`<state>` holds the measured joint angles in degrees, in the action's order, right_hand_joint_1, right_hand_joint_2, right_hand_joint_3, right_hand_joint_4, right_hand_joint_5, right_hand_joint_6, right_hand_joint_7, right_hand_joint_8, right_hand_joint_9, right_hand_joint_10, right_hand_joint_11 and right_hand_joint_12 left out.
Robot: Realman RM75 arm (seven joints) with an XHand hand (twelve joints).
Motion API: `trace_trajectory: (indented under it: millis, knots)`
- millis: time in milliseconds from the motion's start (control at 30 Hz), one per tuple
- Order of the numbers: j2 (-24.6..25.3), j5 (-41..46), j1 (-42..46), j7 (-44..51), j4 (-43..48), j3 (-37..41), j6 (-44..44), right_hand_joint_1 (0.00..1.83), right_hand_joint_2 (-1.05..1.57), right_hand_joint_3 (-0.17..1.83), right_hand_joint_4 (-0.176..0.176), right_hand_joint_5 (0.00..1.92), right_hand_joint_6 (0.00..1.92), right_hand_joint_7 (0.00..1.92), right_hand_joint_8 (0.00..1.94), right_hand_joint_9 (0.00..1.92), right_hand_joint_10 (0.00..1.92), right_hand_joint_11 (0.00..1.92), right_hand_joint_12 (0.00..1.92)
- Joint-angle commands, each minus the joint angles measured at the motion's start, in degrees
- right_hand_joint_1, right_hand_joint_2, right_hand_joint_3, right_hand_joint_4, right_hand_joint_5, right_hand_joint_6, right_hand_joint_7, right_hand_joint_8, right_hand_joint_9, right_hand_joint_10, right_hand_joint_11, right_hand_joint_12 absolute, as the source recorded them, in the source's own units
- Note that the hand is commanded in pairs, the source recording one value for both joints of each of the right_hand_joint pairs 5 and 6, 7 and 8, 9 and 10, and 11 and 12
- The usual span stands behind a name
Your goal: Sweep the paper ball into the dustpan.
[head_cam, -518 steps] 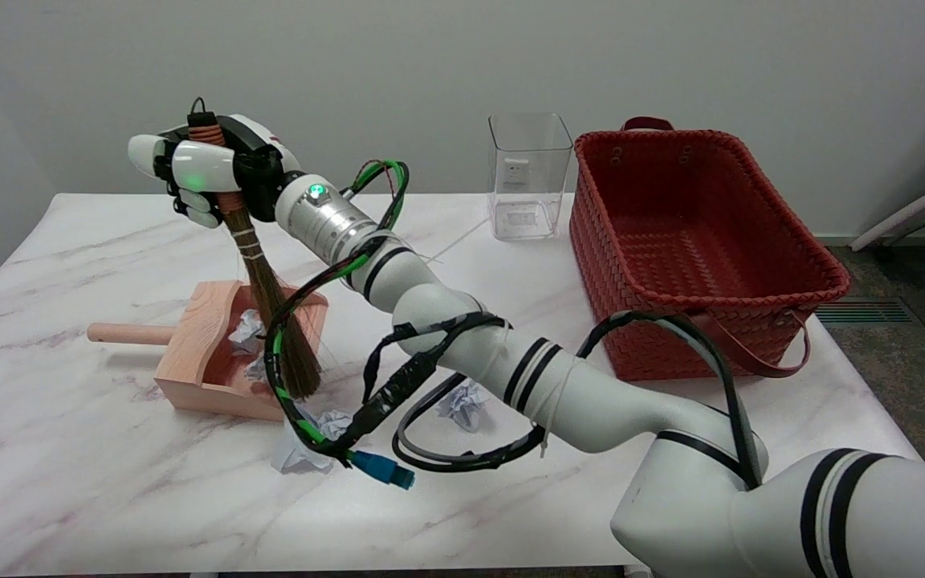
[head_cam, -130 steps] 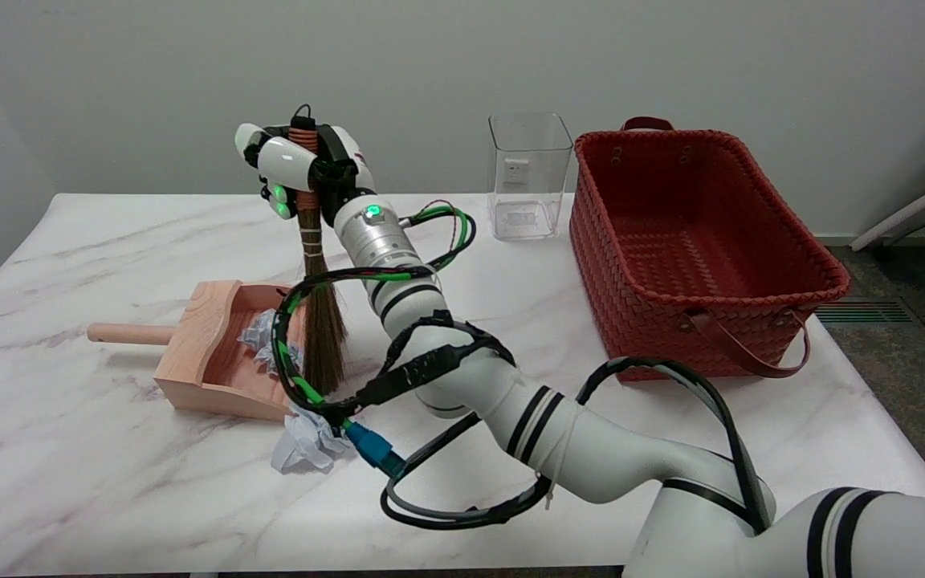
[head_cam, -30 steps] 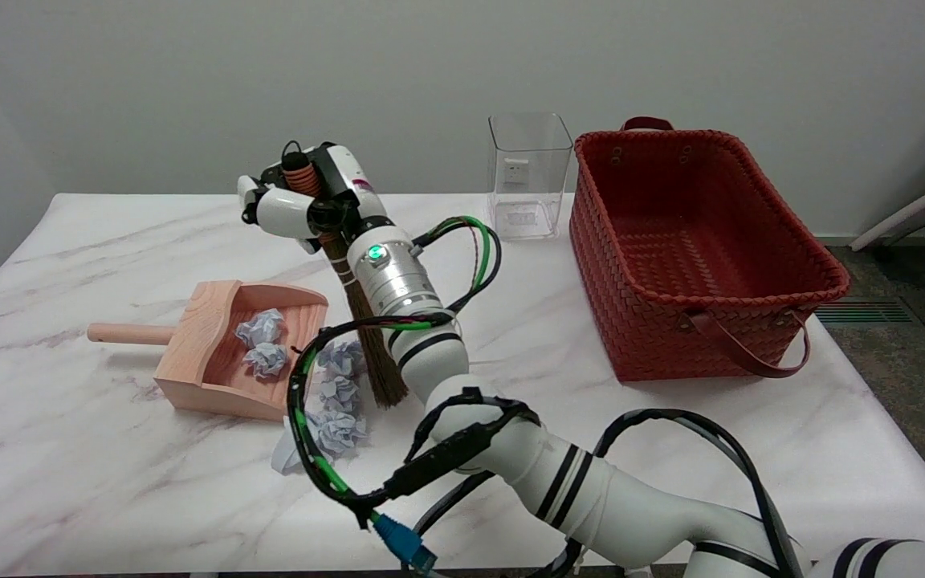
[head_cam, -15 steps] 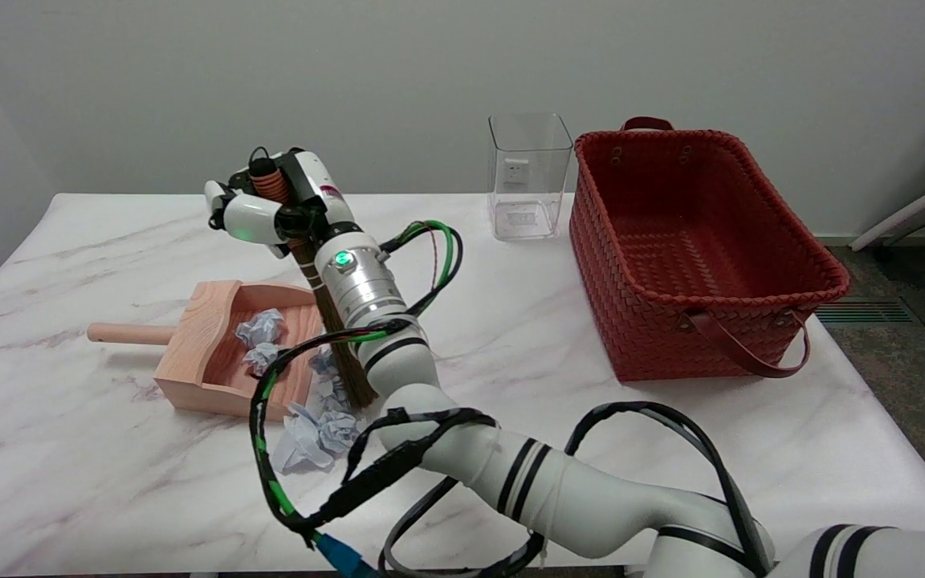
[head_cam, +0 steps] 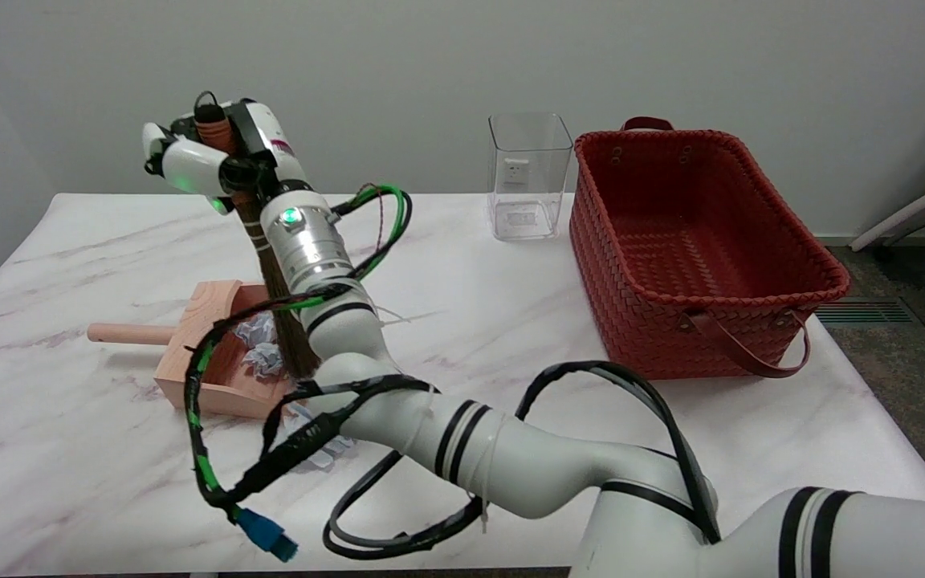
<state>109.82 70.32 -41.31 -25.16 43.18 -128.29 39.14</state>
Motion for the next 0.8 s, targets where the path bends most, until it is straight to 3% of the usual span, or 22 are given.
trace_trajectory:
  millis: [33, 133, 333, 600, 800]
  knots:
    - [6.3, -1.3, -10.8, -14.1, -9.4, 2.6, -0.5, 0.83, 1.07, 1.23, 0.0, 1.92, 1.92, 1.92, 1.92, 1.92, 1.92, 1.92, 1.92]
    - [5.7, -1.1, -12.0, -19.5, -9.4, 2.9, -2.2, 0.83, 1.04, 1.22, 0.0, 1.92, 1.92, 1.92, 1.92, 1.92, 1.92, 1.92, 1.92]
    - [1.1, -1.7, -9.8, -17.0, -4.3, 2.8, -3.2, 0.83, 1.05, 1.17, 0.0, 1.92, 1.92, 1.92, 1.92, 1.92, 1.92, 1.92, 1.92]
    - [-7.3, -1.5, -0.1, 1.1, 10.6, 2.4, -3.1, 0.83, 1.34, 0.96, 0.0, 1.92, 1.92, 1.92, 1.92, 1.92, 1.92, 1.92, 1.92]
    - [-13.2, -1.3, 9.8, 9.3, 21.4, 3.5, 1.9, 0.85, 1.44, 0.97, 0.0, 1.92, 1.92, 1.92, 1.92, 1.92, 1.92, 1.87, 1.87]
